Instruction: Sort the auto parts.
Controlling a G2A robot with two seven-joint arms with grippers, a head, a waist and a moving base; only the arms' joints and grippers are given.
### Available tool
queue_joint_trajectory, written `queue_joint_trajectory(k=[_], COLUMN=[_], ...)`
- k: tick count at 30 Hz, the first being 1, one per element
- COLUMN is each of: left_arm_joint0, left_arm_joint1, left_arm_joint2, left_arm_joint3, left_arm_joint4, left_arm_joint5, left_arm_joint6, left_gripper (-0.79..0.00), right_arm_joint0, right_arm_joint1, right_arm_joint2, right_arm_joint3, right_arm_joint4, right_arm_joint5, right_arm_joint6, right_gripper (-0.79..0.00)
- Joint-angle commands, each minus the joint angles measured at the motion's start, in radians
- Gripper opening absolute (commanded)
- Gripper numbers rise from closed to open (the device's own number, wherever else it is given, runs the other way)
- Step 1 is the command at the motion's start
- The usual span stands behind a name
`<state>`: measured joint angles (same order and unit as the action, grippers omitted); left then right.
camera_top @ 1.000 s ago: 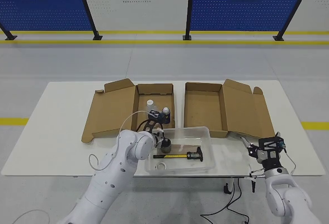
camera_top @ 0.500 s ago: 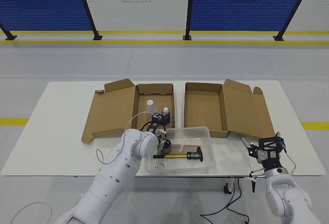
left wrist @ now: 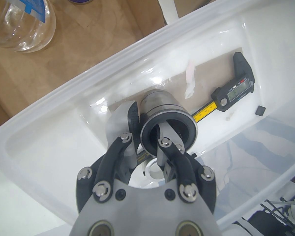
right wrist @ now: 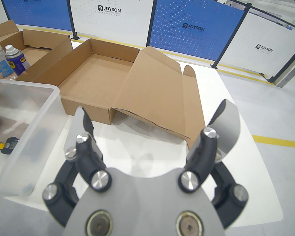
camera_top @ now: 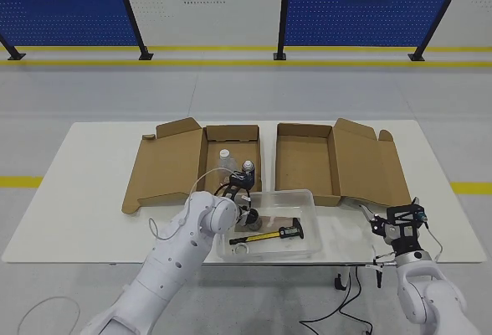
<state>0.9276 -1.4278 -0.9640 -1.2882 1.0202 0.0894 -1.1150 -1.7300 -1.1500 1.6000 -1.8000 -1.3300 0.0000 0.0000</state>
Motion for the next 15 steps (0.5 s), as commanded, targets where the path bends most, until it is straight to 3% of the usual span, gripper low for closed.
queue_joint_trajectory(k=[1, 7, 15], left_arm_joint0=[0.001, 0.017, 0.068], left_arm_joint1=[0.0, 0.006, 0.02], left_arm_joint2=[0.0, -0.013, -0.043], left_arm_joint3=[-0.005, -0.052, -0.183], left_arm_joint4=[0.001, 0.01, 0.014], left_arm_joint5=[-0.001, -0.005, -0.027], left_arm_joint6=[0.004, 0.011, -0.006], left_gripper=[-0.785, -0.785, -0.785], right_arm_joint0=[0.0, 0.0, 0.0], right_arm_joint1=[0.0, 0.0, 0.0], right_arm_joint2=[0.0, 0.0, 0.0], right_arm_joint3=[0.0, 0.0, 0.0], right_arm_joint4=[0.0, 0.0, 0.0], right_arm_joint5=[0.0, 0.0, 0.0], right_arm_joint6=[0.0, 0.0, 0.0], right_gripper=[0.0, 0.0, 0.0])
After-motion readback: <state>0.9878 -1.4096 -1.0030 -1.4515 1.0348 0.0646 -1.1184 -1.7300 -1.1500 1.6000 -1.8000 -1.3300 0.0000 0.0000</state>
